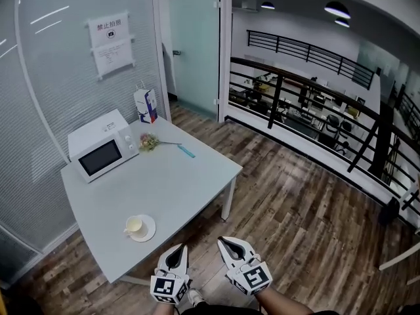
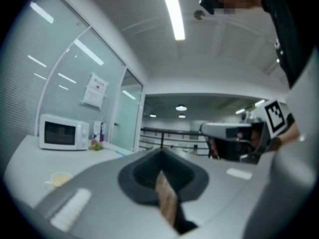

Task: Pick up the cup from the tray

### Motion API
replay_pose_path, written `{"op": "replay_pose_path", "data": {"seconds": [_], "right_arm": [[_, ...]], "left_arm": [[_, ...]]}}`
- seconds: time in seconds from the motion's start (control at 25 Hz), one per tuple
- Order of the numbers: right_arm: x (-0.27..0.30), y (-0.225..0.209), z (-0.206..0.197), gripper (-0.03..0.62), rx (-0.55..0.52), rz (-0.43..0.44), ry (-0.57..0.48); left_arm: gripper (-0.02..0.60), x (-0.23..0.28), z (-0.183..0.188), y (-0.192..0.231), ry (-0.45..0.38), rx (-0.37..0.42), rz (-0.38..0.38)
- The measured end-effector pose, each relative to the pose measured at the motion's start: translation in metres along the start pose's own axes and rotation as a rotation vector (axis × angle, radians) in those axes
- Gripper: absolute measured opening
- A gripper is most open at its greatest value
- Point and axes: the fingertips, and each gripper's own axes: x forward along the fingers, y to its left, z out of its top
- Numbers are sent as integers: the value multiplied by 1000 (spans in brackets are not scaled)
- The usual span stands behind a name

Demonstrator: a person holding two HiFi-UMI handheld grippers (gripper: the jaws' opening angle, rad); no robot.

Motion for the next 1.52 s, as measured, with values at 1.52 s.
{"op": "replay_pose_path", "data": {"seconds": [1.52], "right_arm": [[268,-2,-20,5,45,519,11]], "left_arm": [[5,58,2,206,54,-13,523]]}}
